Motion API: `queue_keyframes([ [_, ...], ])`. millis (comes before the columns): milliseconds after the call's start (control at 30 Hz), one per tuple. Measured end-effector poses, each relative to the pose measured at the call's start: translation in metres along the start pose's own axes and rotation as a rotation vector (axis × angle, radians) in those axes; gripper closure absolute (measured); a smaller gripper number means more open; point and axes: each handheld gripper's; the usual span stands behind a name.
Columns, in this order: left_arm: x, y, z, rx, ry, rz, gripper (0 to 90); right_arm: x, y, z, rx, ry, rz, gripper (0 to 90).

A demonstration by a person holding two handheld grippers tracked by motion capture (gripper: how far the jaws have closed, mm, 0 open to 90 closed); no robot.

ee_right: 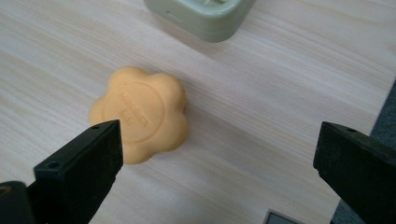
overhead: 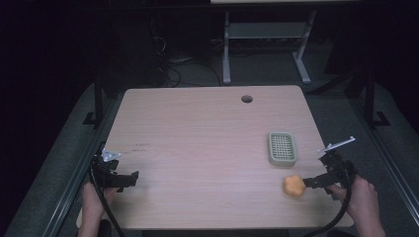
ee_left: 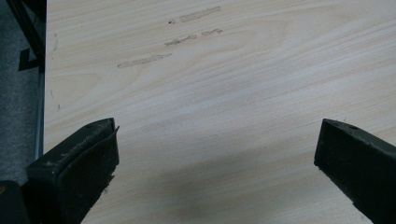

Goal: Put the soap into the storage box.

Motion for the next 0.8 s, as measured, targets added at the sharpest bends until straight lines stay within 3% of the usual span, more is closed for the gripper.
queue_keyframes([
  [433,-0.001,0.000,0.000,-0.002,-0.002,-0.002,0.0,-0.006,0.012,0.021,0.073,-0.007,0.044,0.0],
  [800,-0.001,0.001,0.000,0.000,-0.002,-0.001,0.0,-0.012,0.019,0.032,0.102,0.007,0.059,0.0],
])
Point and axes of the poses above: each handheld gripper's, and its own axes: x roughly backward along the jaws, y roughly out of its top, z roughly to its left, and after that the axes turned 4 degrees about -y, right-handed
